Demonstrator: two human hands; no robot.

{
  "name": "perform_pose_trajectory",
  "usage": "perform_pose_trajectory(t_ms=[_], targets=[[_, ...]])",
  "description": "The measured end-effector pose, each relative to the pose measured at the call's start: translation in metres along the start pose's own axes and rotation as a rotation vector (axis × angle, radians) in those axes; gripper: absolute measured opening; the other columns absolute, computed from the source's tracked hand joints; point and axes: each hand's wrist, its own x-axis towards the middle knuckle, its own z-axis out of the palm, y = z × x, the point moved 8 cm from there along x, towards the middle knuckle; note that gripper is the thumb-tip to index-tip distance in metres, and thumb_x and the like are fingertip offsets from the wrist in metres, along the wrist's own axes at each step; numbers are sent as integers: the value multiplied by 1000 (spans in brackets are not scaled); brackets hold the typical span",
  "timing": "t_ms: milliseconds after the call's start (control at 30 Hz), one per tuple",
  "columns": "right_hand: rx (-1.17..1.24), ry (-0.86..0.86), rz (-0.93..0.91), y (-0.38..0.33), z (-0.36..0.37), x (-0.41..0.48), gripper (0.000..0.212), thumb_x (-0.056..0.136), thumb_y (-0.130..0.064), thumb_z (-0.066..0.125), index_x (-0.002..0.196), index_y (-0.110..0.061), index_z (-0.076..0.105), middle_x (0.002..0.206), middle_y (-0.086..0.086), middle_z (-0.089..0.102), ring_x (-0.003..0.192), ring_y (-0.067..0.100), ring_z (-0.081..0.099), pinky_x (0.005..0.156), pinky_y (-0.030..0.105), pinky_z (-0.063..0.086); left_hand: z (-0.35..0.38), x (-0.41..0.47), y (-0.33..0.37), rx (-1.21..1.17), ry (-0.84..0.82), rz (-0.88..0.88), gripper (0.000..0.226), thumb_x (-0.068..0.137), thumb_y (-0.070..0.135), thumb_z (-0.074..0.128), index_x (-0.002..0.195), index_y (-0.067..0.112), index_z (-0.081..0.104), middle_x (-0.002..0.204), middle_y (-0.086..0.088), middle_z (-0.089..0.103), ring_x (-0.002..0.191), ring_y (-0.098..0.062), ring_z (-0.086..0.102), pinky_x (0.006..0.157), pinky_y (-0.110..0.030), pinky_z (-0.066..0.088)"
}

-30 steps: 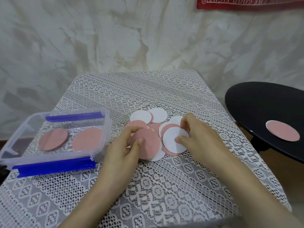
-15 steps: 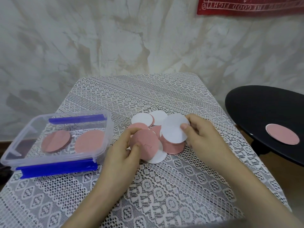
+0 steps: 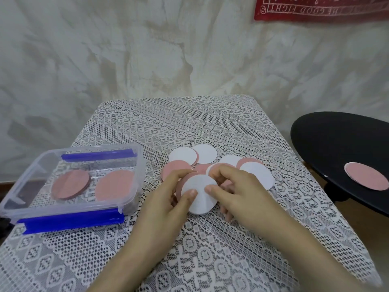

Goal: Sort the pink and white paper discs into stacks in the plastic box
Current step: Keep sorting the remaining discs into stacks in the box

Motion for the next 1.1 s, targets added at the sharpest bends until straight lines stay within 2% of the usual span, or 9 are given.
perform_pose_trajectory(t_ms=[33,167,300,400,500,567,800,933,1100], targets=[[-7,2,-3,0,0,1,17,97,-28,65,84,-38,60,62,-18,61,51,12,59,56,38,56,-1,1,-1,11,5,2,26,99,27,60,121,41,59,96,11,72,73,-13,64,71,-49,56],[-116,13,-40,2,-3,3,18,93,-40,67,83,-30,57,70,-13,59,64,18,63,64,44,56,-1,0,0,63,3,32,23,101,26,55,118,40,60,76,14,66,59,-5,55,60,-32,47],[-240,44,-24,4,-11,2,17,94,-45,64,85,-31,64,67,-23,63,59,2,57,59,26,46,-2,0,0,108,0,12,24,103,25,51,121,39,59,80,26,64,72,0,59,62,-22,44],[-397,118,3,5,-27,3,9,96,-45,61,96,-38,66,80,-21,66,73,-1,61,66,21,48,-5,2,-3,106,16,4,24,104,27,49,122,40,58,93,16,70,86,-4,63,74,-27,50],[-635,117,56,12,-36,6,30,97,-47,59,125,-37,60,110,-18,61,94,8,61,84,34,50,-7,3,-5,89,33,-9,24,103,28,49,120,42,58,91,13,69,83,-7,63,71,-26,50],[-682,95,122,20,-42,8,37,95,-49,60,129,-34,58,118,-14,56,100,13,59,85,35,47,-8,4,-5,89,38,-17,24,103,29,49,121,41,58,95,16,69,88,-4,63,75,-27,51],[-592,72,159,28,-51,10,36,95,-45,64,129,-34,60,102,-17,52,89,7,55,77,29,41,-8,6,-3,83,38,-22,25,102,28,51,122,41,59,103,20,70,98,0,62,85,-31,53],[-587,127,167,30,-59,9,32,97,-40,63,128,-34,60,75,-15,51,70,2,51,63,27,38,-7,7,-2,97,42,-14,26,102,27,52,122,40,60,103,22,69,99,4,61,80,-23,49],[-613,151,284,41,-69,4,54,92,-47,65,142,-33,50,79,-17,47,86,16,53,73,33,39,-6,5,-1,97,46,-10,26,102,25,52,121,40,60,102,23,69,97,4,61,75,-14,47]])
